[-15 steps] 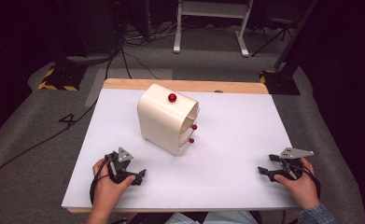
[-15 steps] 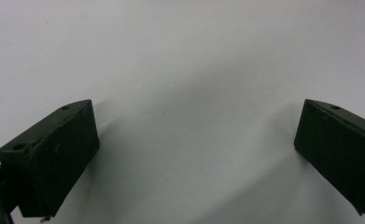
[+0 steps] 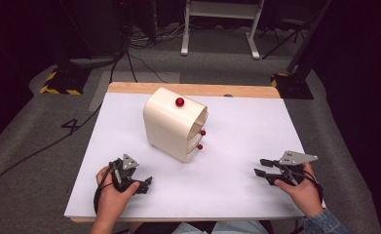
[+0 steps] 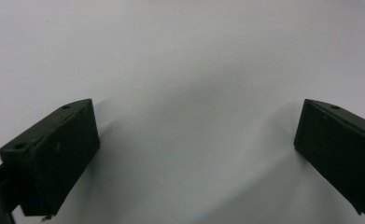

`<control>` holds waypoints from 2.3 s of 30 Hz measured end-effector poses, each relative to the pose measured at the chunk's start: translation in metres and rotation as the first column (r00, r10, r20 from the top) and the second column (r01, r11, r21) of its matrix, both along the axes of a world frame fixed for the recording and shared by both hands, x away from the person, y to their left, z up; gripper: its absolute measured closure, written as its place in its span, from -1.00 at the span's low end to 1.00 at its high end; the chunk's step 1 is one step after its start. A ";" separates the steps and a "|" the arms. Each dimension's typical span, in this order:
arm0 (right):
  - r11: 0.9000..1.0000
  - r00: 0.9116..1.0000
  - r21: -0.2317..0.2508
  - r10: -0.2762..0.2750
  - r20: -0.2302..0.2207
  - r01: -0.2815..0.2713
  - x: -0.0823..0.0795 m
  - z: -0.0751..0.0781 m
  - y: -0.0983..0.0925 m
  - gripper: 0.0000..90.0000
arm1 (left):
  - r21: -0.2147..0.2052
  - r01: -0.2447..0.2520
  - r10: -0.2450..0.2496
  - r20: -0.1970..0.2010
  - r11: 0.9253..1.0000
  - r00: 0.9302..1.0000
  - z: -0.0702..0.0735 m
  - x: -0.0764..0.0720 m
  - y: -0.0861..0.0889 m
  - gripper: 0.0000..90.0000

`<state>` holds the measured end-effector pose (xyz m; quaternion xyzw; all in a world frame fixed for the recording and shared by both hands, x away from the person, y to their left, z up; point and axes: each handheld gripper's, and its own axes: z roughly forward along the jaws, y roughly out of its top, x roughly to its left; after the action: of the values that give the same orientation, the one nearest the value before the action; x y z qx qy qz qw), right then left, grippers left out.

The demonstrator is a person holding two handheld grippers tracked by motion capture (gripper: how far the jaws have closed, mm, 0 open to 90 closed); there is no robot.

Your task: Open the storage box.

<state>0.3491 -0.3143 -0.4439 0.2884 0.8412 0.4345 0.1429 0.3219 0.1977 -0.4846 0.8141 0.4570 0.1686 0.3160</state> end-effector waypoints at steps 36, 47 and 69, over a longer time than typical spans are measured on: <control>0.970 0.980 0.143 0.186 0.075 -0.195 0.063 -0.011 0.145 0.48 | -0.015 -0.019 0.019 0.004 1.000 1.000 0.002 -0.018 0.023 -0.67; 0.963 0.981 0.197 0.170 0.093 -0.185 0.071 -0.025 0.154 0.50 | -0.011 -0.017 0.017 0.005 1.000 1.000 0.002 -0.019 0.024 -0.67; 0.965 0.982 0.192 0.165 0.093 -0.180 0.069 -0.027 0.147 0.65 | -0.012 -0.017 0.017 0.005 1.000 1.000 0.001 -0.019 0.024 -0.68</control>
<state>0.4180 -0.1677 -0.4710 0.2104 0.8092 0.5380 0.1069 0.3031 0.2215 -0.4831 0.8078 0.4642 0.1709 0.3206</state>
